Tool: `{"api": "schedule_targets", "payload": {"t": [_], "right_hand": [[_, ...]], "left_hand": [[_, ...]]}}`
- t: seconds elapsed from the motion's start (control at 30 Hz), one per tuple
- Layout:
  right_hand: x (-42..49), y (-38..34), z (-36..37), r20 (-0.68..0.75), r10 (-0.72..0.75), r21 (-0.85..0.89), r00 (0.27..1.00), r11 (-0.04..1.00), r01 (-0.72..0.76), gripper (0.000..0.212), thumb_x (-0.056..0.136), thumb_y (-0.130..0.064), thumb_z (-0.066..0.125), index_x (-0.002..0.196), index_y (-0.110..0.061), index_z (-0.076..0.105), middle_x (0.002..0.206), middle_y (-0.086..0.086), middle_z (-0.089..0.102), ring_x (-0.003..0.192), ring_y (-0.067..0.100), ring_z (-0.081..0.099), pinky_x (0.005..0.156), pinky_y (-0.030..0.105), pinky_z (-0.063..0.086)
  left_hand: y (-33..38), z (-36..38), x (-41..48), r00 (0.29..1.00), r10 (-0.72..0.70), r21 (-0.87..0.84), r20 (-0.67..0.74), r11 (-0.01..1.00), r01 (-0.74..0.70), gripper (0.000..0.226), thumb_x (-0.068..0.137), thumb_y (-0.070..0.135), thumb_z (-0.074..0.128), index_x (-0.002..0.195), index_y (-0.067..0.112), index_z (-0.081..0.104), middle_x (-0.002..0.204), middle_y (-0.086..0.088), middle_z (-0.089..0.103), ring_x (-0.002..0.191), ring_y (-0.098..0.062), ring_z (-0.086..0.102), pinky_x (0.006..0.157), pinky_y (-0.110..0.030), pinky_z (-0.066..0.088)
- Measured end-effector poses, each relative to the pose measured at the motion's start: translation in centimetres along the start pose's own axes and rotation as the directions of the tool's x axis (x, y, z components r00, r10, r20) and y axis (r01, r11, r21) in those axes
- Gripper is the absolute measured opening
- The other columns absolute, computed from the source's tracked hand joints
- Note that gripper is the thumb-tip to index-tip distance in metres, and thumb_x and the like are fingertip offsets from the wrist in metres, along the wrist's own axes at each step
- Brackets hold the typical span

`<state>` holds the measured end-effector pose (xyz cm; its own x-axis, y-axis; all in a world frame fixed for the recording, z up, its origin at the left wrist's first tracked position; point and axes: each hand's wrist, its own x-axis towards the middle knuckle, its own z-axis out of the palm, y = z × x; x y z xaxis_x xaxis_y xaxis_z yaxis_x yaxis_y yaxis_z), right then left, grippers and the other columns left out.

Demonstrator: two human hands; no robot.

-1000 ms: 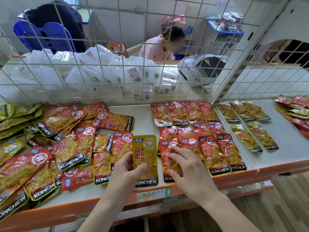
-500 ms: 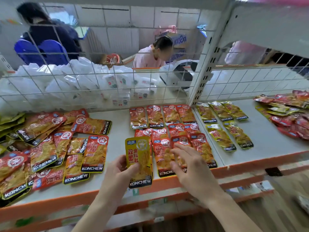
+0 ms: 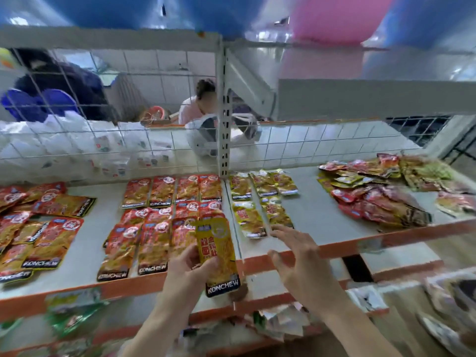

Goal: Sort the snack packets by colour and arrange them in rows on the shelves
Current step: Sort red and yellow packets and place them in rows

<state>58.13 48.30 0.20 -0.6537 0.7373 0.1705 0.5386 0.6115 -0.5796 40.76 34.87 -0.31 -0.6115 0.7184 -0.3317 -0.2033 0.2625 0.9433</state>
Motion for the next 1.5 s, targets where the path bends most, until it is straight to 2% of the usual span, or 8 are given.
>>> {"api": "schedule_targets", "payload": {"t": [0.17, 0.37, 0.5, 0.7, 0.77, 1.0, 1.33, 1.5], "right_hand": [[0.2, 1.9, -1.8, -0.004, 0.017, -0.023, 1.000, 1.000, -0.017, 0.044, 0.094, -0.035, 0.064, 0.136, -0.029, 0.055, 0.134, -0.023, 0.049, 0.130, 0.001, 0.040, 0.114, 0.030, 0.034], [0.7, 3.9, -2.9, 0.024, 0.067, -0.056, 0.997, 0.996, -0.065, 0.047, 0.095, -0.038, 0.061, 0.140, -0.032, 0.050, 0.141, -0.019, 0.049, 0.133, -0.001, 0.038, 0.115, 0.027, 0.032], [1.4, 5.1, -3.7, 0.026, 0.108, -0.083, 0.994, 0.991, -0.105, 0.047, 0.096, -0.038, 0.060, 0.141, -0.031, 0.049, 0.142, -0.018, 0.048, 0.133, -0.002, 0.036, 0.112, 0.020, 0.028], [3.0, 7.4, -5.3, 0.010, 0.129, -0.116, 0.992, 0.985, -0.127, 0.047, 0.095, -0.037, 0.061, 0.140, -0.031, 0.049, 0.144, -0.015, 0.049, 0.134, 0.001, 0.038, 0.113, 0.035, 0.036], [3.4, 8.3, -5.8, 0.008, 0.123, -0.111, 0.992, 0.986, -0.121, 0.047, 0.095, -0.035, 0.061, 0.140, -0.030, 0.049, 0.144, -0.014, 0.049, 0.135, 0.003, 0.038, 0.113, 0.035, 0.036], [5.3, 13.2, -7.4, 0.069, 0.081, -0.094, 0.994, 0.993, -0.074, 0.051, 0.096, -0.037, 0.059, 0.145, -0.028, 0.045, 0.148, -0.012, 0.045, 0.138, 0.006, 0.036, 0.116, 0.030, 0.031], [9.5, 19.9, -9.9, 0.151, -0.074, -0.038, 0.986, 0.996, 0.080, 0.052, 0.096, -0.031, 0.061, 0.145, -0.020, 0.046, 0.146, -0.004, 0.049, 0.139, 0.012, 0.038, 0.117, 0.037, 0.031], [11.1, 21.6, -10.1, 0.174, -0.108, -0.009, 0.979, 0.994, 0.111, 0.050, 0.096, -0.035, 0.059, 0.144, -0.024, 0.047, 0.146, -0.008, 0.048, 0.138, 0.011, 0.037, 0.114, 0.038, 0.033]], "left_hand": [[1.2, 3.4, 0.4, 0.999, 0.001, -0.018, 0.039, 1.000, 0.000, 0.019, 0.091, 0.003, 0.067, 0.104, 0.017, 0.069, 0.090, 0.002, 0.078, 0.079, -0.009, 0.073, 0.065, -0.016, 0.051], [1.2, 6.0, 2.8, 0.997, 0.002, 0.038, 0.081, 0.999, -0.005, 0.017, 0.090, 0.004, 0.069, 0.099, 0.019, 0.072, 0.089, 0.001, 0.078, 0.088, -0.022, 0.074, 0.093, -0.045, 0.054], [0.8, 7.8, 4.6, 0.995, -0.006, 0.048, 0.097, 0.999, 0.002, 0.016, 0.091, 0.003, 0.068, 0.098, 0.016, 0.072, 0.089, -0.001, 0.078, 0.089, -0.025, 0.074, 0.093, -0.045, 0.054], [1.4, 10.3, 6.3, 0.988, -0.030, 0.075, 0.150, 0.997, 0.018, 0.016, 0.092, 0.008, 0.069, 0.104, 0.018, 0.072, 0.093, 0.001, 0.078, 0.086, -0.018, 0.075, 0.092, -0.043, 0.055], [1.4, 11.4, 6.8, 0.991, -0.007, 0.121, 0.134, 0.993, -0.010, 0.015, 0.092, 0.013, 0.070, 0.102, 0.024, 0.072, 0.094, 0.004, 0.078, 0.088, -0.015, 0.074, 0.093, -0.045, 0.055], [2.0, 17.1, 7.9, 0.997, 0.078, 0.230, 0.011, 0.970, -0.079, 0.018, 0.092, 0.017, 0.070, 0.087, 0.029, 0.058, 0.090, 0.010, 0.066, 0.083, -0.002, 0.061, 0.060, -0.009, 0.041], [2.0, 23.5, 11.5, 0.977, 0.121, 0.420, -0.174, 0.907, -0.038, 0.009, 0.089, 0.020, 0.073, 0.090, 0.016, 0.065, 0.087, -0.003, 0.069, 0.083, -0.019, 0.066, 0.076, -0.033, 0.055], [1.7, 25.1, 13.2, 0.957, 0.193, 0.611, -0.218, 0.791, -0.020, 0.015, 0.089, 0.025, 0.072, 0.088, 0.016, 0.059, 0.079, 0.000, 0.060, 0.078, -0.021, 0.055, 0.063, -0.029, 0.034]]}}
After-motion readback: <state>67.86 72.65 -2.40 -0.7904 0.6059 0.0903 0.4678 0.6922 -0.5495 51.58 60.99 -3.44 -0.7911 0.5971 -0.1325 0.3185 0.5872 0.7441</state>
